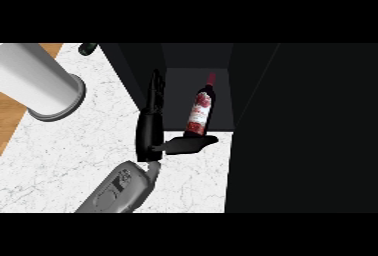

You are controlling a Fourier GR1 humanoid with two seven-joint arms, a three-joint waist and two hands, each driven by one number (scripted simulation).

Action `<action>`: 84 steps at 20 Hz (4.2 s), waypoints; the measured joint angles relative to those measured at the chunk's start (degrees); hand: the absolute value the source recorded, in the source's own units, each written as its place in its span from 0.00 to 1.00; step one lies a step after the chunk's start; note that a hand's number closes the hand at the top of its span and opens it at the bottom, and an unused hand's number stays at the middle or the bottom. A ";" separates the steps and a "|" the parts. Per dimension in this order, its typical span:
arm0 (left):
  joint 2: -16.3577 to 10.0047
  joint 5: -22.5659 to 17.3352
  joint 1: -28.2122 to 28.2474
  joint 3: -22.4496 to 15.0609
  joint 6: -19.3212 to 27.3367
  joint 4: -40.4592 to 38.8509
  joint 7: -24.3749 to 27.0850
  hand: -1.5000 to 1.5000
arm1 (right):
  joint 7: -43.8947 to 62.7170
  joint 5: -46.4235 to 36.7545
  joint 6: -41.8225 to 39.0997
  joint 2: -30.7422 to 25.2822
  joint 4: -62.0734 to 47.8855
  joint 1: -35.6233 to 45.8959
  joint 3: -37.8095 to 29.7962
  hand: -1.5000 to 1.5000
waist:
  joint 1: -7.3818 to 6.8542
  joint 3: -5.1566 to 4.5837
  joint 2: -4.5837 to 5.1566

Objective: Pick up the wine, place it into the cabinet and close the cabinet

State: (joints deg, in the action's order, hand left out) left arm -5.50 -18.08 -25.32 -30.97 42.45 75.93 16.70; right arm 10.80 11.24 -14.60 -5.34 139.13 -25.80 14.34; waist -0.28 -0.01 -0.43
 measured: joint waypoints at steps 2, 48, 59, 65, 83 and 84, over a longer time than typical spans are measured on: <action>-2.20 0.46 3.31 -1.05 -1.17 4.62 -1.07 0.00 | 0.08 -0.23 0.12 -0.26 0.00 0.35 -0.17 0.00 | 0.01 0.00 0.05; -30.27 -17.95 40.88 22.63 -44.01 33.57 4.19 1.00 | 14.55 2.49 -7.50 -4.01 -3.02 19.77 10.08 1.00 | -0.93 -0.09 0.50; -31.01 -19.49 43.34 27.43 -49.55 32.54 4.53 1.00 | 22.47 5.76 9.00 3.91 -13.47 44.79 17.82 1.00 | -1.06 -0.07 0.42; -28.69 -17.71 42.60 27.28 -50.38 31.56 3.94 1.00 | 21.14 10.65 21.18 4.93 -23.81 61.18 18.04 1.00 | -0.88 -0.05 0.45; -25.42 -16.11 43.12 32.57 -54.96 32.42 0.28 1.00 | 7.48 21.69 24.57 5.34 -52.15 75.89 9.87 1.00 | -0.62 -0.02 0.22; -25.06 -15.65 43.63 32.72 -55.41 32.45 0.77 1.00 | 6.73 21.72 23.20 5.29 -53.43 75.72 9.21 1.00 | -0.67 -0.06 0.09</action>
State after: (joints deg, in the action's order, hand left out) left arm -30.56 -33.73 18.31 1.75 -12.96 108.38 17.47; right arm 17.53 32.96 8.60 -0.04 85.70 49.92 23.56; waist -0.95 -0.06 -0.34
